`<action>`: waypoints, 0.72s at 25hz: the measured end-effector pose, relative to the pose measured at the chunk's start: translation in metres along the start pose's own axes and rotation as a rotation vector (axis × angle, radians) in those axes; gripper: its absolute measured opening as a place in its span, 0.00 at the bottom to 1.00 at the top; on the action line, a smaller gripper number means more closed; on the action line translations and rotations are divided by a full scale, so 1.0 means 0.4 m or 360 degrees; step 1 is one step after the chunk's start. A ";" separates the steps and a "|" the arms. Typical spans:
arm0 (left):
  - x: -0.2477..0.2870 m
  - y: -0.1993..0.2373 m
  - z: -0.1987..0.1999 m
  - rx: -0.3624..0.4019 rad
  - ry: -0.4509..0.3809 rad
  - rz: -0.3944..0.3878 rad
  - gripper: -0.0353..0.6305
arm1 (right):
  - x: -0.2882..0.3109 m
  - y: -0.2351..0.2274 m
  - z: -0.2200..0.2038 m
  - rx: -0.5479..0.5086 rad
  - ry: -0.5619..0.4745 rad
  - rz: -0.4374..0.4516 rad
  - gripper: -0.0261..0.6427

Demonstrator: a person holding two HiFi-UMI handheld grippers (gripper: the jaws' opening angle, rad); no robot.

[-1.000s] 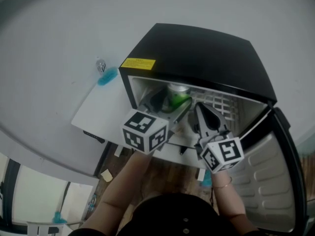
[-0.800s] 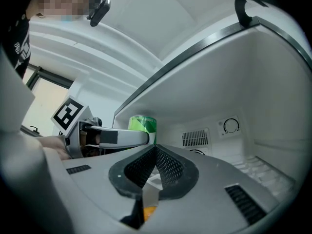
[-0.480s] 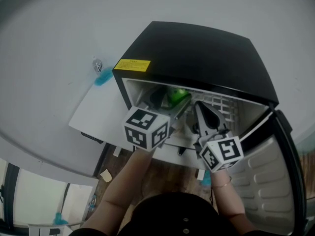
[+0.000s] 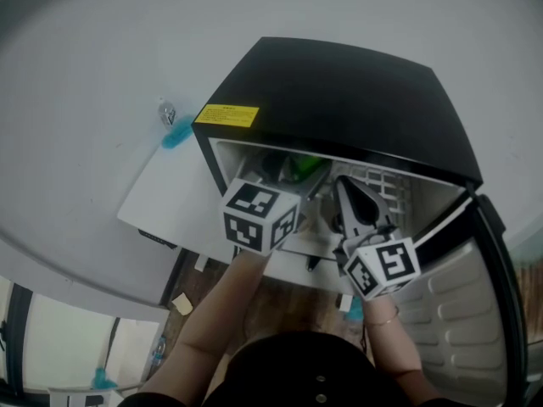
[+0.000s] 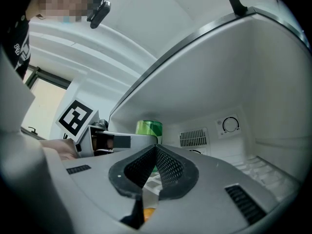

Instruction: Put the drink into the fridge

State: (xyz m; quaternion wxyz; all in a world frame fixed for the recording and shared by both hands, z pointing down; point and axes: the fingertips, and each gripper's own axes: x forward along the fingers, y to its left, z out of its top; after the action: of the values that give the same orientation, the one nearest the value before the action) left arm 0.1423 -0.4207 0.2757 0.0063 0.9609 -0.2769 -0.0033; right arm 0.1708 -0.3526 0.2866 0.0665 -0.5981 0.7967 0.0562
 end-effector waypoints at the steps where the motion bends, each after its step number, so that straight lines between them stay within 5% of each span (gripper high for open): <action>1: 0.004 0.001 -0.002 0.0017 0.0012 0.0007 0.52 | 0.000 0.000 0.000 0.0000 0.0000 0.0000 0.05; 18: 0.020 -0.009 -0.025 0.0131 0.0109 0.0033 0.52 | -0.013 0.001 -0.006 -0.0003 0.0019 -0.0027 0.05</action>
State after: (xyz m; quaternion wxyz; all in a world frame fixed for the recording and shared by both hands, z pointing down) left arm 0.1510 -0.4219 0.2857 -0.0237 0.9570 -0.2862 0.0409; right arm 0.1719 -0.3479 0.2900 0.0616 -0.6051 0.7920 0.0528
